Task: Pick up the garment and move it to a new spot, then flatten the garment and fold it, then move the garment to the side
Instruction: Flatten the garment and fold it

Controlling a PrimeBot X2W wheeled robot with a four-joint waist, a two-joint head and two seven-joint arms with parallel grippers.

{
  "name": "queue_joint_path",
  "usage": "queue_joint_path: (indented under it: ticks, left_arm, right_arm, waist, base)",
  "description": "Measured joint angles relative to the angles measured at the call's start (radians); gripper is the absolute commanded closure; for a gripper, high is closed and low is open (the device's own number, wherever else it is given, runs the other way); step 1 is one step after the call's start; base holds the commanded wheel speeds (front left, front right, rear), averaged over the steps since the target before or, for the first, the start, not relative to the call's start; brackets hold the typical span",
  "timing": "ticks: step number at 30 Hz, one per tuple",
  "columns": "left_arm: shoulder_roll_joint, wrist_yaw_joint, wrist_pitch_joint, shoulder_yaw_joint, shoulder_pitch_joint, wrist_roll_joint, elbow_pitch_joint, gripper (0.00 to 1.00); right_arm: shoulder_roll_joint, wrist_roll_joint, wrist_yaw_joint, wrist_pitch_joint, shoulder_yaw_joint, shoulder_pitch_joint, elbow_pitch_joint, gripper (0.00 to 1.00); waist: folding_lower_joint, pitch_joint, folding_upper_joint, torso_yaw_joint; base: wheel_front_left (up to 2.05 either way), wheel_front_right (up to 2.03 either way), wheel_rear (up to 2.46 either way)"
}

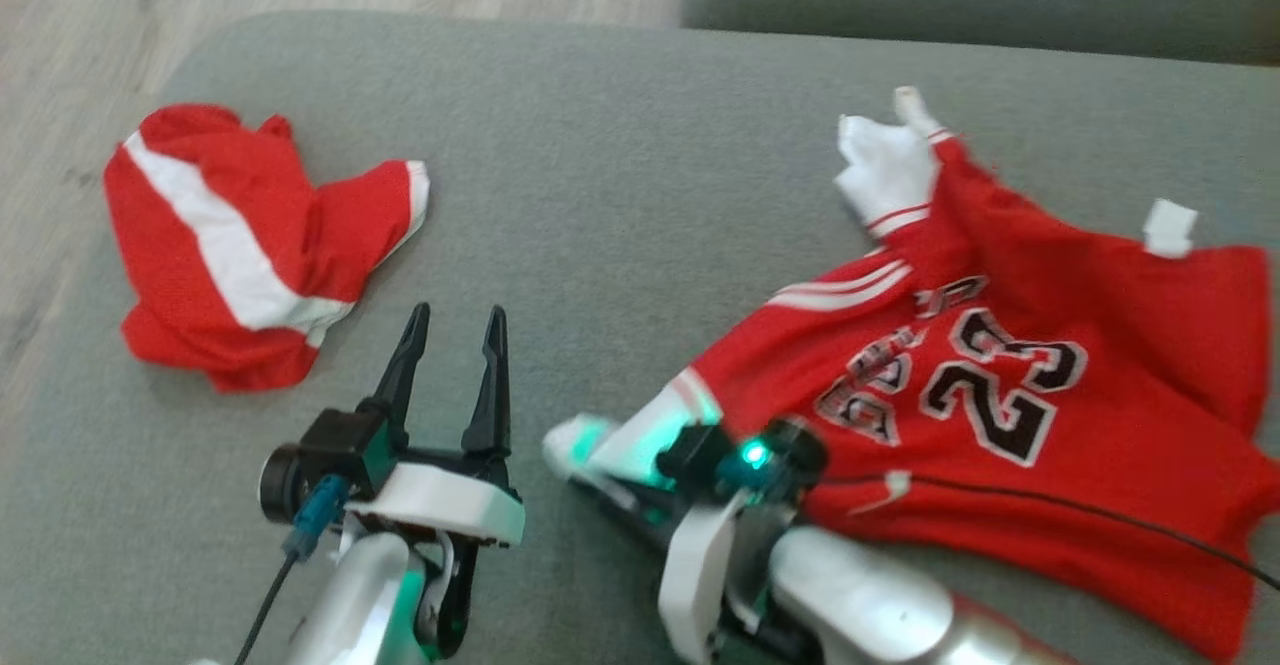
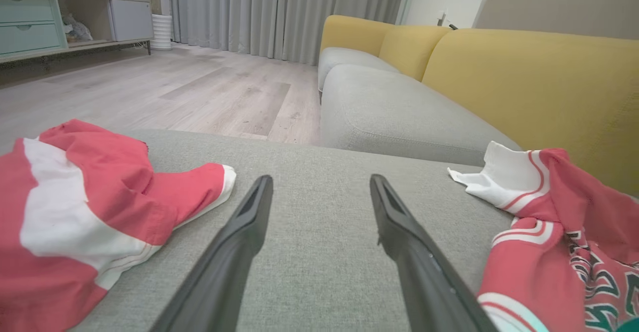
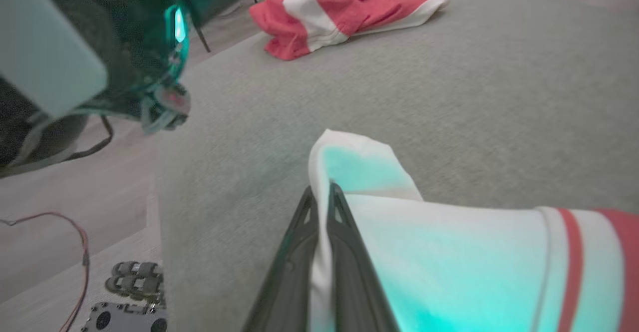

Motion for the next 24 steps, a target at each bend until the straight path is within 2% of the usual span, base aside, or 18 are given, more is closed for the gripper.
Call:
queue_joint_path:
  ticks: [1, 2, 7, 11, 15, 18, 21, 24]
  left_arm:
    - [0.0, 0.0, 0.0, 0.002, 0.005, 0.002, 0.001, 0.0]
    - [0.0, -0.002, 0.0, 0.003, 0.009, 0.008, 0.002, 0.0]
    - [0.0, -0.007, 0.0, 0.016, 0.02, 0.016, 0.003, 0.0]
    - [0.0, -0.007, 0.0, 0.025, 0.02, 0.017, 0.002, 0.0]
    - [0.0, -0.007, 0.0, 0.026, 0.024, 0.017, 0.001, 0.0]
    - [0.0, -0.007, 0.0, 0.026, 0.03, 0.017, -0.002, 0.0]
    - [0.0, -0.007, 0.0, 0.024, 0.034, 0.016, -0.007, 0.0]
    - [0.0, -0.007, 0.0, 0.016, 0.033, 0.012, -0.016, 0.0]
  right_arm:
    - [0.0, 0.006, 0.0, -0.003, 0.029, 0.0, -0.005, 0.55]
    - [0.001, 0.011, 0.0, -0.016, 0.045, 0.0, -0.007, 0.0]
    - [0.001, 0.033, 0.0, -0.09, 0.04, -0.001, 0.0, 0.0]
    - [0.002, 0.035, 0.0, -0.159, -0.063, -0.007, 0.032, 0.0]
    - [-0.005, 0.011, 0.0, -0.182, -0.231, -0.008, 0.051, 0.0]
    - [-0.028, -0.044, 0.0, -0.187, -0.394, 0.003, 0.037, 0.0]
    - [-0.066, -0.128, 0.0, -0.187, -0.552, 0.023, 0.033, 0.0]
    - [-0.075, -0.252, 0.0, -0.188, -0.682, 0.028, 0.077, 0.0]
  waist:
    - [0.0, -0.005, 0.0, -0.007]
    - [0.0, -0.009, 0.0, -0.015]
    - [0.0, -0.024, 0.0, -0.044]
    - [0.0, -0.037, 0.0, -0.071]
    - [0.0, -0.05, 0.0, -0.091]
    - [0.0, -0.053, 0.0, -0.099]
    - [0.0, -0.043, 0.0, -0.097]
    - [0.0001, -0.024, 0.0, -0.087]
  base:
    - [0.0, 0.0, 0.0]
    - [0.0, 0.0, 0.0]
    - [0.0, 0.0, 0.0]
    - [0.0, 0.0, 0.0]
    - [0.0, 0.0, 0.0]
    - [0.0, 0.0, 0.0]
    - [0.0, 0.0, 0.0]
    - [0.0, 0.0, 0.0]
